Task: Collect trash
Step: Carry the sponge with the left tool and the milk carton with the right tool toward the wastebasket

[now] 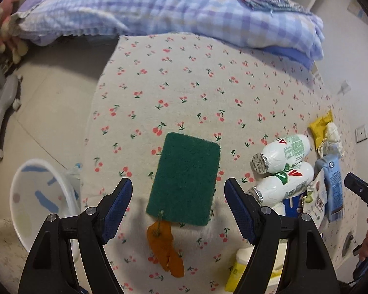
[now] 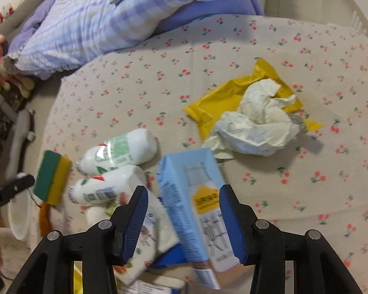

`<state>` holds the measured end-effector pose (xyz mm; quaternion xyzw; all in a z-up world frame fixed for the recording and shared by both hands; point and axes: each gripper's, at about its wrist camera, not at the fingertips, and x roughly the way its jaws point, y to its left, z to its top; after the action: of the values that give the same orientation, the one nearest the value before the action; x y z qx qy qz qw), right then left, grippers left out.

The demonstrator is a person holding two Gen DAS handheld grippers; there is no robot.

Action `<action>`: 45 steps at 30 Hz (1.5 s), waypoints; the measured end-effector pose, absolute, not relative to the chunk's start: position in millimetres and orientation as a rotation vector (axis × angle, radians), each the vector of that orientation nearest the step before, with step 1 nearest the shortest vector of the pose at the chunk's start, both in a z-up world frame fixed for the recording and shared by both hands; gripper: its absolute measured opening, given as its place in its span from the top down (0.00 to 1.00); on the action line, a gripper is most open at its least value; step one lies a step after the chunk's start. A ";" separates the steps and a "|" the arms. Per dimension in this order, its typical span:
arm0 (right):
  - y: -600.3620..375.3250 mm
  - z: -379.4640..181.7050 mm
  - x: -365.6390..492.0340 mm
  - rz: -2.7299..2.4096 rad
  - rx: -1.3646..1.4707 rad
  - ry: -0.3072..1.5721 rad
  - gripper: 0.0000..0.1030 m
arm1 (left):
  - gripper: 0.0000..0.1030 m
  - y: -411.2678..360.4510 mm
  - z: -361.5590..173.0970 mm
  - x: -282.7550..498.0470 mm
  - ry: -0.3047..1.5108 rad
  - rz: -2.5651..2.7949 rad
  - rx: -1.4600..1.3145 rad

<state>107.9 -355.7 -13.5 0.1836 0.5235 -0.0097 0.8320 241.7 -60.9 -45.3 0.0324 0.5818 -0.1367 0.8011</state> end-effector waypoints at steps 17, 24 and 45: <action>-357.9 -43.4 107.1 -0.029 0.370 1.206 0.42 | 0.41 -67.7 -52.0 261.6 1.191 -0.359 -0.003; -370.7 -56.4 106.8 0.014 0.472 1.227 0.34 | 0.41 -65.5 -24.2 252.8 1.111 -0.489 -0.166; -375.3 -25.5 75.2 0.042 0.553 1.140 0.41 | 0.41 -43.6 -67.7 203.3 1.381 -0.437 -0.100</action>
<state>75.2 -375.3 -25.5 0.2585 0.5324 0.0197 0.8058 203.3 -43.6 -67.7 -0.0459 0.6316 -0.1999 0.7477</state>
